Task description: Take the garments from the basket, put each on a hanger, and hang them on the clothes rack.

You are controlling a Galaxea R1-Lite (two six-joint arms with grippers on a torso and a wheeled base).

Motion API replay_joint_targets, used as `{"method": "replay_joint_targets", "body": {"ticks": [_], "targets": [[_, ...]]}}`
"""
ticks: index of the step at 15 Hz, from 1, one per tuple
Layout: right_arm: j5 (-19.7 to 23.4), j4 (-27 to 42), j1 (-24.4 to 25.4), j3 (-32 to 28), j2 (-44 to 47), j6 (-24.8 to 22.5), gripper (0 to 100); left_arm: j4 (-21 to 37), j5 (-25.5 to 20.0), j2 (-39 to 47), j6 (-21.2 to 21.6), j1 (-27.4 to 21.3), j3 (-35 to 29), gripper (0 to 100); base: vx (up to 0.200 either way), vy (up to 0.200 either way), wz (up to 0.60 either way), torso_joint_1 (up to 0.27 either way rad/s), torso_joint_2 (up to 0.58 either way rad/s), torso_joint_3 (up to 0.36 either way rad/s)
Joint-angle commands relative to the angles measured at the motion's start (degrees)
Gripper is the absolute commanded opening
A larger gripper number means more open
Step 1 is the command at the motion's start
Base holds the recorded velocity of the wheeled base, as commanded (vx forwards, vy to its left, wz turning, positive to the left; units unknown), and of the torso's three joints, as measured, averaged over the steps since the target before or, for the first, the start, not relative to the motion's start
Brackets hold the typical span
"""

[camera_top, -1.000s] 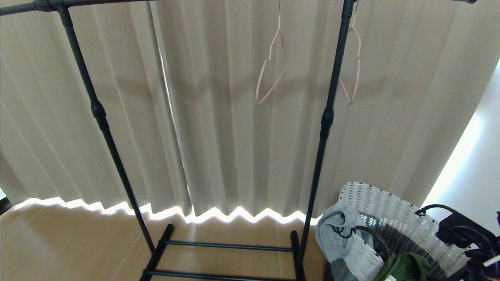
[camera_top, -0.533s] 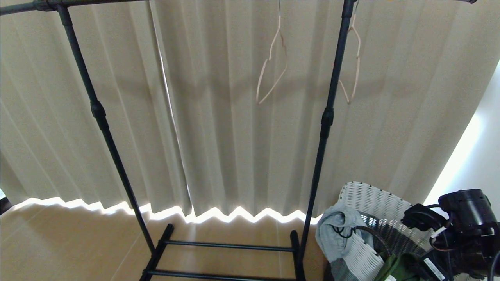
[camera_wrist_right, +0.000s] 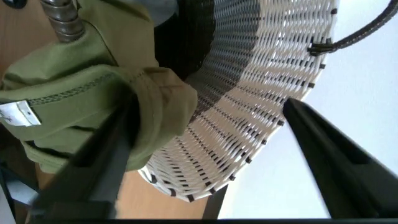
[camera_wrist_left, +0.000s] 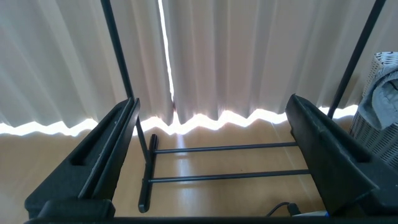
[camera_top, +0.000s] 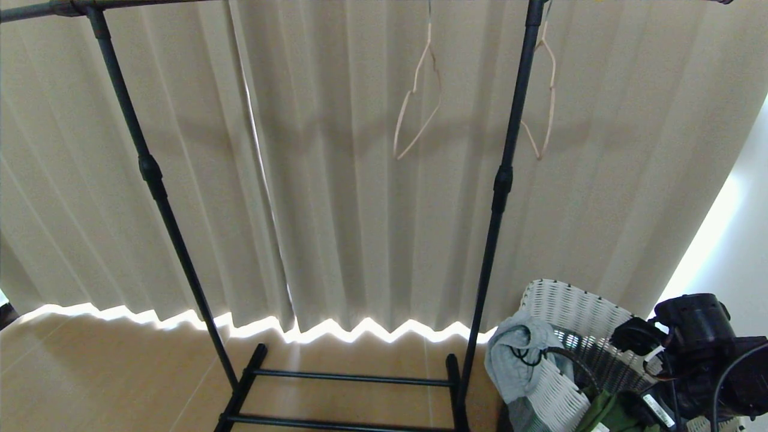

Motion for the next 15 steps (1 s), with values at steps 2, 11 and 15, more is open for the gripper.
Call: {"method": "replay_joint_targets", "body": {"ticks": [2,11,15], "targets": [[-0.01,-0.01,0.02,0.13,-0.20,0.05,0,0.02,0.03,-0.03,-0.01,0.00,0.00,100,0.000,0.000,0.00,0.000,0.00,0.000],[4.65,-11.61,0.46,12.35,-22.53,0.58,0,0.02,1.09,-0.03,-0.80,0.00,0.00,100,0.000,0.000,0.00,0.000,0.00,0.000],[11.86,-11.08,0.19,13.32,-40.10,0.85,0,0.02,1.17,-0.03,-0.71,0.00,0.00,100,0.000,0.000,0.00,0.000,0.00,0.000]]}}
